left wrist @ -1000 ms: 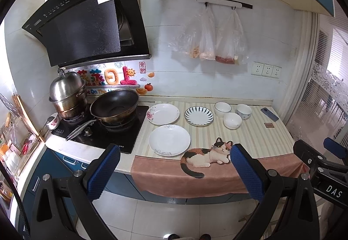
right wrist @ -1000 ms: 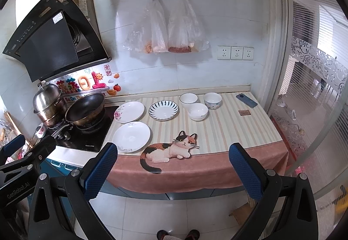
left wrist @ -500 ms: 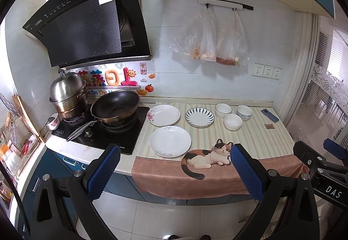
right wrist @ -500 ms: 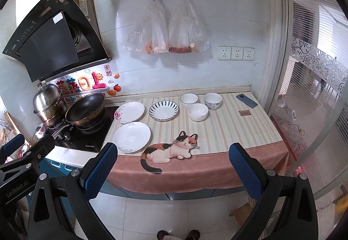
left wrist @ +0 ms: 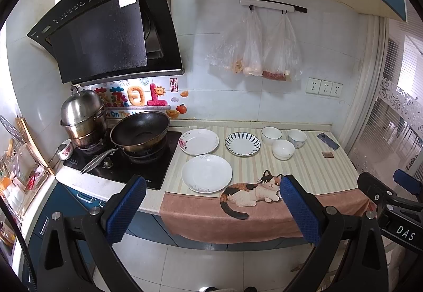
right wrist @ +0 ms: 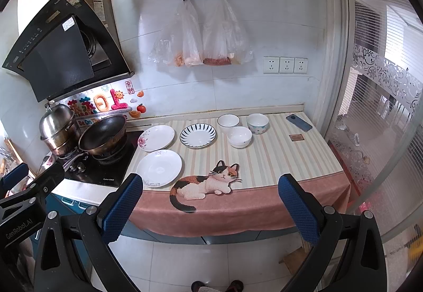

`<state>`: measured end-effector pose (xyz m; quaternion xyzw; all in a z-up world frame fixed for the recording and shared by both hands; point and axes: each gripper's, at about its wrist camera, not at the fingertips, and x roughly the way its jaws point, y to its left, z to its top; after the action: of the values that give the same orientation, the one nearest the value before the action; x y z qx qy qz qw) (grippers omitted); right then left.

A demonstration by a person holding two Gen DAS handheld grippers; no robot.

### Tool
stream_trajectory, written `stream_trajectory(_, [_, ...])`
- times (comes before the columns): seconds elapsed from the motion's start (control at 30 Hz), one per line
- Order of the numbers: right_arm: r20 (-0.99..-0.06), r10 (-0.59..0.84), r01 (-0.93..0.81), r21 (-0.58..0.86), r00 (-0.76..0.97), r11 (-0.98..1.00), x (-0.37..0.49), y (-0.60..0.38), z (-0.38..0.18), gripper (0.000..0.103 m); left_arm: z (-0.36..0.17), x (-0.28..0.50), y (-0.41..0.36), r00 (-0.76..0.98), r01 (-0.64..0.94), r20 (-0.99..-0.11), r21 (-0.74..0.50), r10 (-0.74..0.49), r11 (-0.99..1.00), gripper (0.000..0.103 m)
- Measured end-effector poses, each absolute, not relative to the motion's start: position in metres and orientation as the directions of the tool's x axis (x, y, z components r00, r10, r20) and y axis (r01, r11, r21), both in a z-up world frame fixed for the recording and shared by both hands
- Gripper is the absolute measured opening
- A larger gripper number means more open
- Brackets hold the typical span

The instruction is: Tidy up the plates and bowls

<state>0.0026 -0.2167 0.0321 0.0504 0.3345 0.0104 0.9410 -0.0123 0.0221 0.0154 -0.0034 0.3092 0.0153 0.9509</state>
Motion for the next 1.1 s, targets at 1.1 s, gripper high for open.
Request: stream_trajectory(1.1, [-0.850,0.196,-0.029,0.208,0.489,0.978,0.220,-0.157,-0.184,0.103,-0.170,0.190,0.107,0.644,-0.142,-0.751,0.066,0.143,0.988,0.103])
